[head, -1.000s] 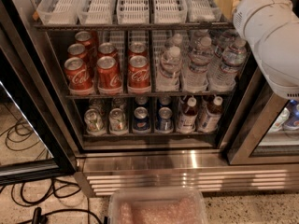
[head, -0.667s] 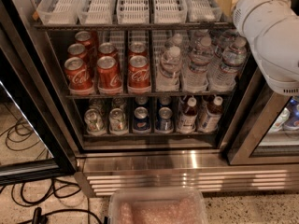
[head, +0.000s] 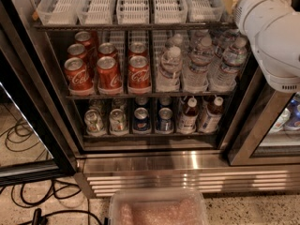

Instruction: Pick green can from top shelf of fridge

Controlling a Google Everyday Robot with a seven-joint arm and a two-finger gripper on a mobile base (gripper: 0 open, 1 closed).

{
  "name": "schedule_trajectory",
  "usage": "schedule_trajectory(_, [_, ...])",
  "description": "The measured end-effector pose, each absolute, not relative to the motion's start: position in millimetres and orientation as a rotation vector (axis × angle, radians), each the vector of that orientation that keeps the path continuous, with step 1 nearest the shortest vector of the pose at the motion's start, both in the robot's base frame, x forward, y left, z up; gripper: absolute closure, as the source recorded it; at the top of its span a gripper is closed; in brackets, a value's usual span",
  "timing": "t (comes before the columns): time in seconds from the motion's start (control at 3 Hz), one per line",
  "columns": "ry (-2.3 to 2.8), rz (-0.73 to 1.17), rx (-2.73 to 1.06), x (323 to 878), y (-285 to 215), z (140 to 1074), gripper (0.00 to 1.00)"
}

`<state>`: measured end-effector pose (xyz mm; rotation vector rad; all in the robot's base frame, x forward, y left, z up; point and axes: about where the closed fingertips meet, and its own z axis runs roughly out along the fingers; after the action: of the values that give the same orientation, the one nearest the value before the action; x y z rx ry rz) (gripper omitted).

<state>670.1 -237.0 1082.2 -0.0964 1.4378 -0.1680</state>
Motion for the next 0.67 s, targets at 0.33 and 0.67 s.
schedule_trajectory(0.33, [1.438,-0.168,-0.096,670.1,-237.0,1082.3,0.7])
schedule_trajectory(0.67, [1.438,-0.168,-0.096,670.1,-236.9,1082.3,0.93])
